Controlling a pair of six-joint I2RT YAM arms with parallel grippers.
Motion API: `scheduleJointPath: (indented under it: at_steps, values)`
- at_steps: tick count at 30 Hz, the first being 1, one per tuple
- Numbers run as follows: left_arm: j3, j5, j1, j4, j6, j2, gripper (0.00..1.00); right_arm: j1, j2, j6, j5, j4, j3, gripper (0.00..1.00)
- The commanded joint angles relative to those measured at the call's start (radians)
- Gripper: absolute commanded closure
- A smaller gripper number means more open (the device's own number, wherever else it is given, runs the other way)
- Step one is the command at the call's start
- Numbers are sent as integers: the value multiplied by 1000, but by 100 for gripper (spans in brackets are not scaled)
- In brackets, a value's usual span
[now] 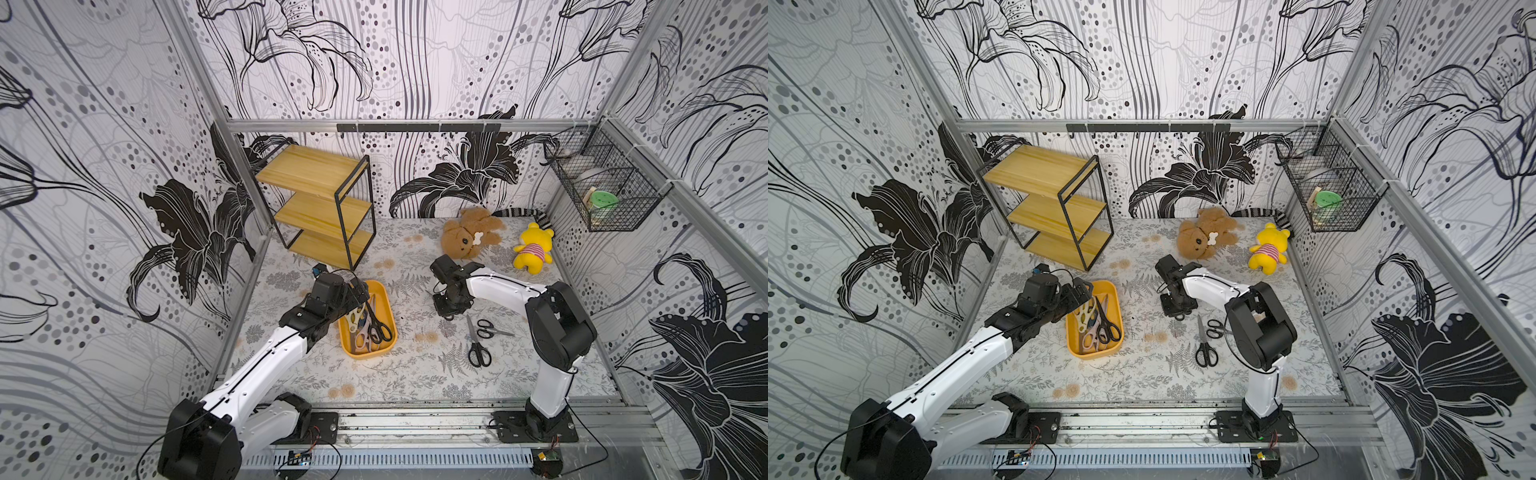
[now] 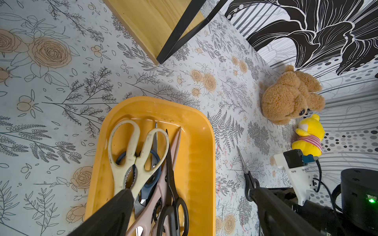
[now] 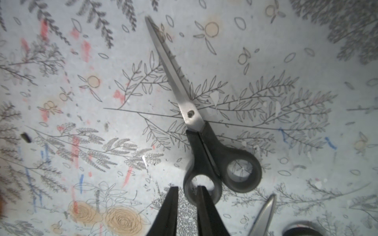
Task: Put the scissors into the storage box
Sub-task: Pick up the scissors from the center of the board.
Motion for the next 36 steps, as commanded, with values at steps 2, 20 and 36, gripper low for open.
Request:
scheduleJointPath:
  at_steps: [2,20,36]
  values:
    - [2,-27,-6,21,-9,-2,2,0,15,-5,-1,3,-24,79]
    - [1,-32,-6,23,-15,-1,2,0,59,-6,12,28,-41,79]
    - [-1,-36,-7,26,-15,-2,2,-1,114,-32,54,50,-75,85]
